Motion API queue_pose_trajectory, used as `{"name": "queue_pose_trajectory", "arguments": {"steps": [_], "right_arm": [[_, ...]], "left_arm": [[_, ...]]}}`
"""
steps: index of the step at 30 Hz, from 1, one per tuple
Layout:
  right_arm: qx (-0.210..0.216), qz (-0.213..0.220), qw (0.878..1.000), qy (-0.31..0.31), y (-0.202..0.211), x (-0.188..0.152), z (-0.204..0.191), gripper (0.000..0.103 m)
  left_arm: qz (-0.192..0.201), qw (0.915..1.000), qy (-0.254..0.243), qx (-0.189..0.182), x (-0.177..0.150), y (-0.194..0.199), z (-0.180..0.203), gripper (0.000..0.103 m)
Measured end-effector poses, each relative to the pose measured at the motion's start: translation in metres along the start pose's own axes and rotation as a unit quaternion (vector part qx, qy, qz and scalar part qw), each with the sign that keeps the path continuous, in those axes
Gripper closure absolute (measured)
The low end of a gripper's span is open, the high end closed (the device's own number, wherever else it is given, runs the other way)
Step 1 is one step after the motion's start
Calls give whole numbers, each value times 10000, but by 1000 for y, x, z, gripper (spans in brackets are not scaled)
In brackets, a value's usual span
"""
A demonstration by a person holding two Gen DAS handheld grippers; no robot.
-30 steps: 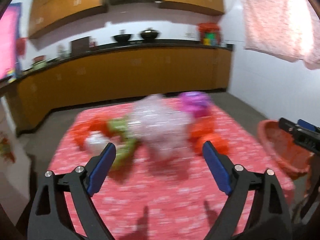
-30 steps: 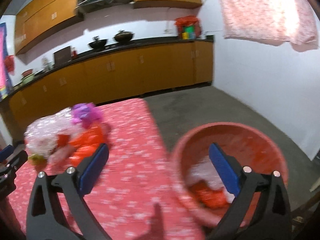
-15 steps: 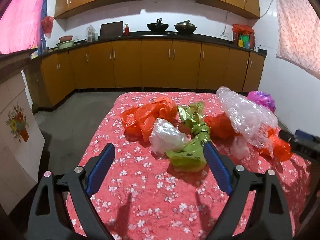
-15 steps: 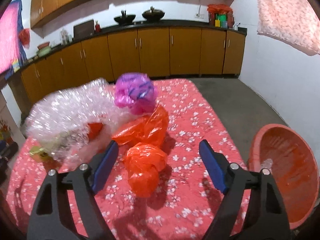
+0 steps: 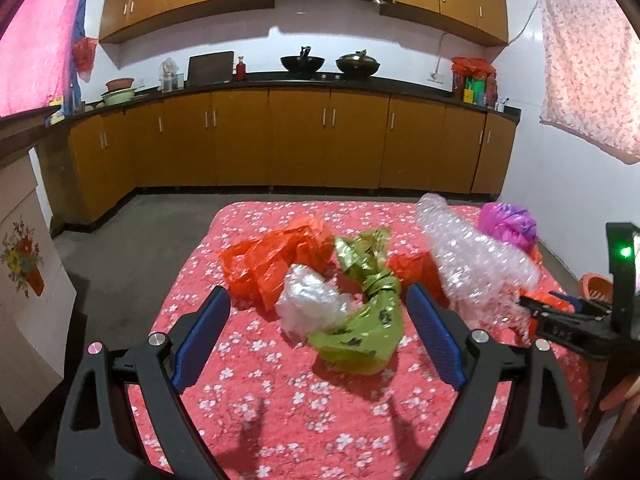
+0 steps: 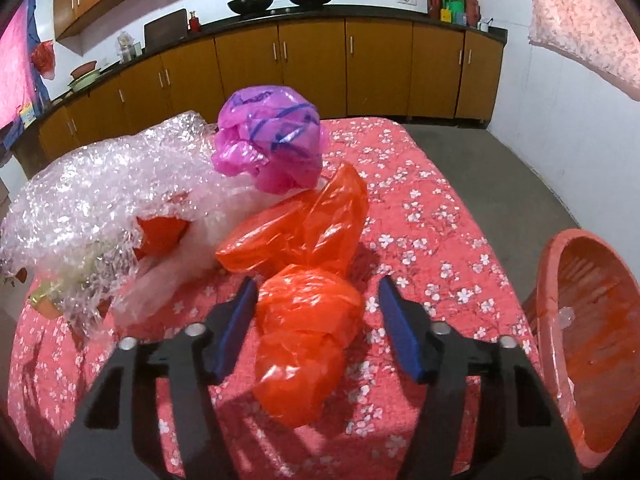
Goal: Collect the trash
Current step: 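Grasp the orange-red bag with the right tool while the left tool reaches toward bubble wrap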
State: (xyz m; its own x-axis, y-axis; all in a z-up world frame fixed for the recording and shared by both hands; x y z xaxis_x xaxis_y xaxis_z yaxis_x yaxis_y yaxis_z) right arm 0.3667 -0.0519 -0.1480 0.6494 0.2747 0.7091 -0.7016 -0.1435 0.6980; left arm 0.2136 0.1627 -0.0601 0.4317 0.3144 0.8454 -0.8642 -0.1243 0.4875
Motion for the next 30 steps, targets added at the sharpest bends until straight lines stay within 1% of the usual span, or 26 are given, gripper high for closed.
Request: {"name": "queue_pose_trajectory", "arguments": {"steps": [4, 8, 14, 17, 19, 21, 24, 28, 29, 30], "right_arm": [[14, 16, 10000, 42, 4, -3, 1, 58], [-44, 79, 9999, 113, 17, -14, 4, 58], [-201, 182, 9996, 76, 45, -31, 20, 58], [-285, 209, 9994, 19, 58, -40, 29, 58], [-330, 204, 9992, -35, 64, -45, 37, 58], [-368, 203, 9991, -85, 69, -50, 43, 58], [-423, 226, 9988, -140, 75, -52, 53, 58], [-471, 260, 9984, -145, 83, -55, 63, 58], [-480, 265, 9984, -137, 83, -54, 66, 58], [-485, 268, 9984, -133, 83, -54, 66, 58]], "left_arm": [[87, 9999, -25, -105, 7, 6, 10, 13], [168, 9994, -36, -309, 17, 13, 27, 12], [118, 9978, -91, -646, 26, 13, 61, 12], [-26, 9971, -280, -703, 26, 2, 83, 12], [-184, 9965, -483, -664, 25, -12, 98, 11], [-362, 9960, -596, -562, 21, -28, 105, 11], [-674, 9950, -630, -371, 13, -51, 105, 11], [-954, 9938, -473, -321, 2, -63, 97, 12], [-1001, 9936, -406, -335, 0, -64, 95, 16], [-1053, 9932, -339, -366, -2, -65, 93, 27]]}}
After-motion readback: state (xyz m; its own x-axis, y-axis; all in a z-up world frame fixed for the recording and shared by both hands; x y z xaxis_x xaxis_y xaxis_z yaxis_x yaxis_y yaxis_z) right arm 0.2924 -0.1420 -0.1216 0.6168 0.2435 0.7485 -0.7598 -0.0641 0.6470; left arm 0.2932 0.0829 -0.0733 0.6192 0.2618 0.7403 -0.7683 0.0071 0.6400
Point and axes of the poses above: each gripper's, at about its wrist camera, not at the fingertips, and y roughly against the way its jaws point, z to its right, x to its top, the point moved 6 cm from there along -y, roughly the way its jaws point, and after that the axes turned 12 degrees about y, right-handed, at the moved point
